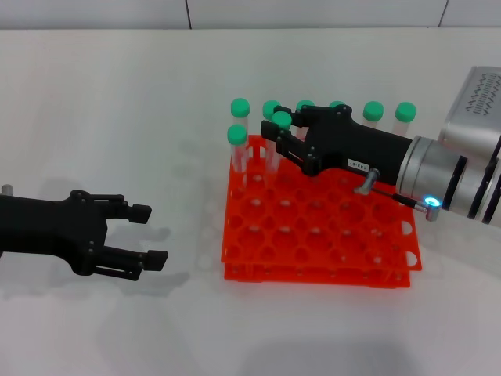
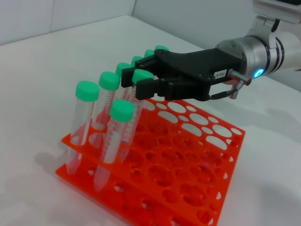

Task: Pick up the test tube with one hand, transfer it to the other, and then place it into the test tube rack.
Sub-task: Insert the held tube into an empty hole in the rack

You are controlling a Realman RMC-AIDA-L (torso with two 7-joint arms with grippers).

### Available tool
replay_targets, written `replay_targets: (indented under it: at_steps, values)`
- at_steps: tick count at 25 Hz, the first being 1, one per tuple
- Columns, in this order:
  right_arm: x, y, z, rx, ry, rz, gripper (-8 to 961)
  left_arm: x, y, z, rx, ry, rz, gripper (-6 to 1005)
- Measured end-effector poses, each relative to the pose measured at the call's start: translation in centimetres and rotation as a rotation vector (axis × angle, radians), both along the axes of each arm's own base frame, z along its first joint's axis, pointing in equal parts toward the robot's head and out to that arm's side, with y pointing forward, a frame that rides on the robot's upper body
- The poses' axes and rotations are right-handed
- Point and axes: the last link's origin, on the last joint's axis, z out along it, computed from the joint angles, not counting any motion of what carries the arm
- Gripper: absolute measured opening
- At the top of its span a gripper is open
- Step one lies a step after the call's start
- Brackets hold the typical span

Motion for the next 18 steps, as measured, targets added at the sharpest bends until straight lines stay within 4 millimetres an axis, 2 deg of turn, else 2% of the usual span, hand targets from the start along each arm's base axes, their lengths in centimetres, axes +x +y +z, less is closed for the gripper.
replay_targets:
  at_steps: [18]
  values:
    - [-0.16, 0.05, -0.02, -0.004, 0.0, 0.008, 280, 0.12, 0.13, 0.02, 0.001, 0.0, -0.004, 868]
